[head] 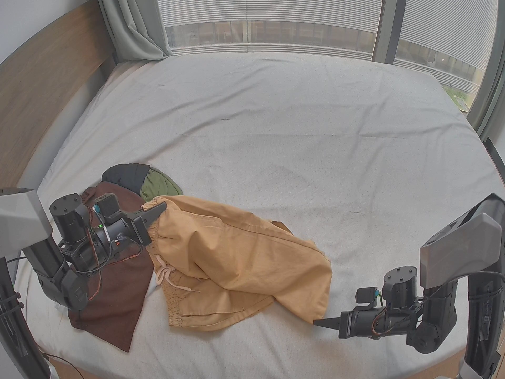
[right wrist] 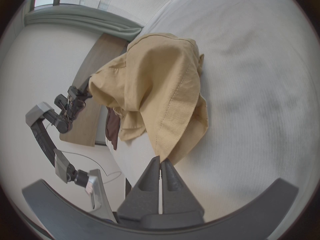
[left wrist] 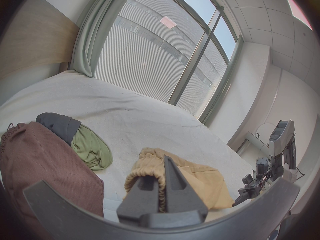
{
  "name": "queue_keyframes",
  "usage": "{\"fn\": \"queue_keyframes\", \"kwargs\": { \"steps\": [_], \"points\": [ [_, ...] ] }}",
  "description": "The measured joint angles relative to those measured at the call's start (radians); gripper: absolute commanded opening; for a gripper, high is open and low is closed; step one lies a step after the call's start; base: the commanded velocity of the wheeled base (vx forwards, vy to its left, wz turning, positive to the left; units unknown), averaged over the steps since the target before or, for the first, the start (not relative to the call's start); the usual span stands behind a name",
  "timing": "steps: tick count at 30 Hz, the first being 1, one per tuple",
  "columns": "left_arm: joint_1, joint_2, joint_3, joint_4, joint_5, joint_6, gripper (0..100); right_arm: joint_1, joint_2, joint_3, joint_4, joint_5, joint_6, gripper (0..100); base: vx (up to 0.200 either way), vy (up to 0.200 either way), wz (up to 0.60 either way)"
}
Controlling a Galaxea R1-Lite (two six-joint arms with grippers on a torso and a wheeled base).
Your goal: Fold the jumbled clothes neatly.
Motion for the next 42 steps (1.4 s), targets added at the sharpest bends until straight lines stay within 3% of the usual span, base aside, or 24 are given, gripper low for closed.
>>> {"fn": "queue_keyframes", "kwargs": {
  "steps": [13, 14, 22, 32, 42],
  "points": [
    [0.031, 0.024, 0.038, 0.000, -0.033, 0.052, 0, -0.001, 0.081, 0.018, -0.003, -0.006, -0.090, 0, 0.000, 0.000, 0.00],
    [0.033, 0.024, 0.038, 0.000, -0.033, 0.053, 0, -0.002, 0.083, 0.018, -0.003, -0.007, -0.090, 100, 0.000, 0.000, 0.00],
    [0.041, 0.031, 0.033, 0.000, -0.033, 0.054, 0, -0.028, 0.057, -0.004, -0.003, -0.006, -0.089, 100, 0.000, 0.000, 0.00],
    [0.052, 0.032, 0.026, 0.000, -0.033, 0.054, 0, -0.116, -0.015, -0.094, -0.001, -0.019, -0.077, 100, 0.000, 0.000, 0.00],
    [0.053, 0.030, 0.019, 0.000, -0.033, 0.054, 0, -0.114, 0.005, -0.160, -0.002, -0.025, -0.005, 100, 0.000, 0.000, 0.00]
  ]
}}
